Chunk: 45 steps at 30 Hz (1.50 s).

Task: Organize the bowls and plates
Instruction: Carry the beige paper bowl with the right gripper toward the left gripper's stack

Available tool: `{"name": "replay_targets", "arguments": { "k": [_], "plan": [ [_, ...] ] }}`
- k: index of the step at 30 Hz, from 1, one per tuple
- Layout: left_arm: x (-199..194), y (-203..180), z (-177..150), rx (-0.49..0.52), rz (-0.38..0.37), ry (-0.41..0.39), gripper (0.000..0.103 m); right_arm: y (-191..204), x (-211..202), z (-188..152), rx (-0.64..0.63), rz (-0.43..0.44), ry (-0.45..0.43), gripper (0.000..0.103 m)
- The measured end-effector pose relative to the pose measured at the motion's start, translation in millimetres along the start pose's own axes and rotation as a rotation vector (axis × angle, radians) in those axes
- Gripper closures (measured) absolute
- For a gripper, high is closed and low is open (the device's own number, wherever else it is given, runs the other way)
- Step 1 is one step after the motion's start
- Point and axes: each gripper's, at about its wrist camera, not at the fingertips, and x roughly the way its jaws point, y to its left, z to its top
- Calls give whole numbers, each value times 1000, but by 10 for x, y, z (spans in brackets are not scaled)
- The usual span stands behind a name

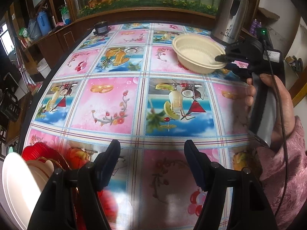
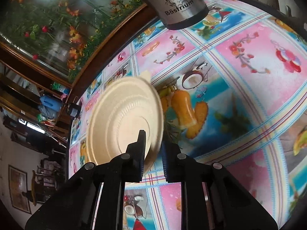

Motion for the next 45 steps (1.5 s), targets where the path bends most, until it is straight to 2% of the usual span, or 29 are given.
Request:
{"name": "replay_targets", "arguments": {
  "k": [6,9,24,35,41,45],
  "plan": [
    [-51,35,41,-56,-43,19,34,-81,-287,-135,-69,-1,60,89],
    [-95,12,61,-68,-38,5,34,-205,-506,-285,-106,12,87,89],
    [-165,4,44,-150,-37,52,34,-723,-1356,-1112,-164,148,215,89],
    [-154,-29,-122,-173,-64,129,34,-762,-1489,-1591,-180,267,313,88],
    [-97,-49,-183,-180,-66,162,34,-796,-1510,-1610,-185,296,335,88],
    [-31,-63,-194,-202,-104,193,34,-919,-1494,-1544,-141,304,330,88]
  ]
}}
